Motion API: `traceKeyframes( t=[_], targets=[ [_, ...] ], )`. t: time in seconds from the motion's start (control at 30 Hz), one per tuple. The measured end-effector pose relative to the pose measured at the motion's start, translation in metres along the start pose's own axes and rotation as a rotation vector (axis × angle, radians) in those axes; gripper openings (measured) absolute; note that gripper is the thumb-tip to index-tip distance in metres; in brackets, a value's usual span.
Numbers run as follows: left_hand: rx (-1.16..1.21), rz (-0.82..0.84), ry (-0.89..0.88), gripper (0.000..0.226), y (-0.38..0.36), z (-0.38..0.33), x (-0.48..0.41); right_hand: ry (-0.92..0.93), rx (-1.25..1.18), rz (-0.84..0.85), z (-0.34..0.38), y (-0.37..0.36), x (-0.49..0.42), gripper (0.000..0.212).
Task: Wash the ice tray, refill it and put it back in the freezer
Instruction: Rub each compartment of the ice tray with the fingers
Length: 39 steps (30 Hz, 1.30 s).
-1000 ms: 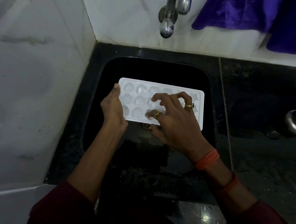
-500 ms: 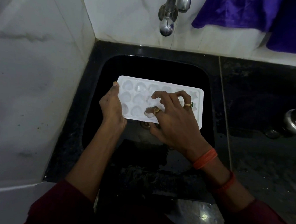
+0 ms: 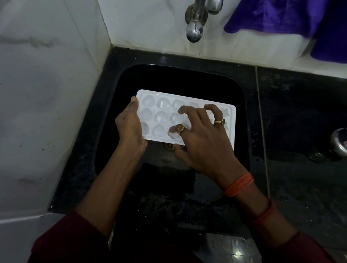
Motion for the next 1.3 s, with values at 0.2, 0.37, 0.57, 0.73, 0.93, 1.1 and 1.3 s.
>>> traceKeyframes(
  t=[0.2, 0.37, 0.57, 0.73, 0.93, 1.1, 1.3],
  targets=[
    [0.008, -0.004, -0.001, 0.037, 0.002, 0.001, 0.0, -0.009, -0.013, 0.018, 0.001, -0.001, 0.0, 0.029],
    [0.008, -0.017, -0.007, 0.035, 0.005, -0.001, -0.002, -0.049, 0.035, -0.004, -0.007, 0.006, -0.001, 0.047],
    [0.01, 0.005, -0.005, 0.036, 0.005, -0.002, -0.003, -0.057, 0.011, 0.021, -0.006, 0.005, -0.005, 0.057],
    [0.023, 0.018, -0.001, 0.037, 0.005, 0.0, -0.001, -0.036, -0.024, 0.023, 0.0, 0.005, -0.007, 0.059],
    [0.022, 0.023, 0.016, 0.039, 0.008, -0.001, -0.002, -0.025, -0.034, 0.02, 0.002, 0.001, -0.009, 0.067],
    [0.014, 0.017, -0.001, 0.037, 0.007, -0.004, 0.0, -0.016, -0.026, -0.021, 0.0, 0.006, -0.01, 0.063],
    [0.008, 0.001, -0.002, 0.036, 0.008, -0.006, 0.005, 0.007, -0.02, 0.038, 0.005, -0.005, -0.011, 0.066]
  ],
)
Point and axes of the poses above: each hand's wrist, its own x-axis away from the middle knuckle, its own y-axis out of the back of the hand, z = x × y, the point moved 7 cm from there along -x, towards the middle knuckle, and after that the axes turned 13 degrees about x, right-handed, at the moved point
